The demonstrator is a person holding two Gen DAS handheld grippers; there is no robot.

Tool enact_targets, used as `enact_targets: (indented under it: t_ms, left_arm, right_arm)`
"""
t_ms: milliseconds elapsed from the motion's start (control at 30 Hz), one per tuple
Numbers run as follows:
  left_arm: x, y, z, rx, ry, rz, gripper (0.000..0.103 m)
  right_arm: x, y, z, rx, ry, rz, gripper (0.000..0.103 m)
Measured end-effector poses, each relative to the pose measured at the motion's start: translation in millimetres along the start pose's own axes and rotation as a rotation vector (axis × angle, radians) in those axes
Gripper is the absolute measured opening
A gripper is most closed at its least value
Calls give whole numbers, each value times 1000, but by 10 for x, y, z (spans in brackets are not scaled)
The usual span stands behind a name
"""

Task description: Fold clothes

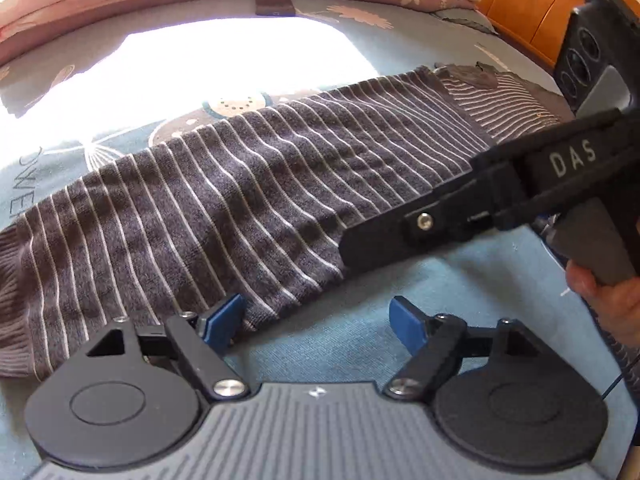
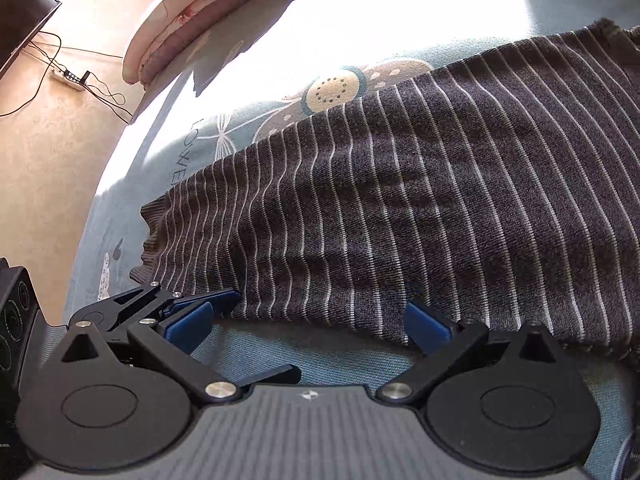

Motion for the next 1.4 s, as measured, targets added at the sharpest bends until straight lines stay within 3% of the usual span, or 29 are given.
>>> enact_targets:
  t_ms: [167,233,333,400,500,633,733,833,900,933,1033,1067,1133,1233,1267,1400]
  left_arm:
    - [-151,174,309,69,14,-40,81]
    - [-277,333,354,71,-27,-34,84]
    - [-356,450,235,13,-93,-32,83]
    - [-345,526,215,42,-132,-29,83]
    - [-373,545,78,37,-235,65,83]
    - [-454,336,-71,27,-222,116,83]
    - [-517,170,30,-3,-215,155,83]
    - [-596,160,174,-21,-174,133,83]
    - [-746,276,312,21,-119,145,83]
    - [-843,357,381,50,-88,168,83]
    - [-968,679,410,126,-107,330,83]
    - [-945,743,334,110,-79,373,82]
    - [-874,852,156,64,-11,454,74]
    - [-759,866,51,59,240,389,73]
    - [-728,843,28,61,290,386,73]
    - [-772,665,-122,30,365,428,74]
  right_arm:
    - [85,57,16,6,49,-69,103]
    - [95,63,39,25,67,-68,103]
    - [220,112,80,49,154,-177,103]
    - [269,138,94,29,202,-188,103]
    - [358,154,116,29,274,-241,103]
    - [322,146,105,31,255,-208,103]
    - [257,112,101,38,217,-141,103]
    - [211,103,91,36,191,-86,103]
    - [203,100,94,42,189,-73,103]
    - [209,100,100,47,196,-72,103]
    - [216,92,116,59,208,-60,103]
    - [210,88,118,64,207,-50,103]
    - [181,71,119,70,181,-29,103]
    - [103,46,152,71,116,1,103]
    - [62,41,174,74,96,22,103]
    - [-42,-41,255,81,62,101,103]
Point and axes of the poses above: each gripper's, at about its wrist camera, not at the fingertips, and z roughly against the way its jaws point, x to its right, y to its top, the point moved 10 cm from there along -z, roughly the way its jaws point, and after that the axes turned 9 degrees about -x, right-handed, at the moved point
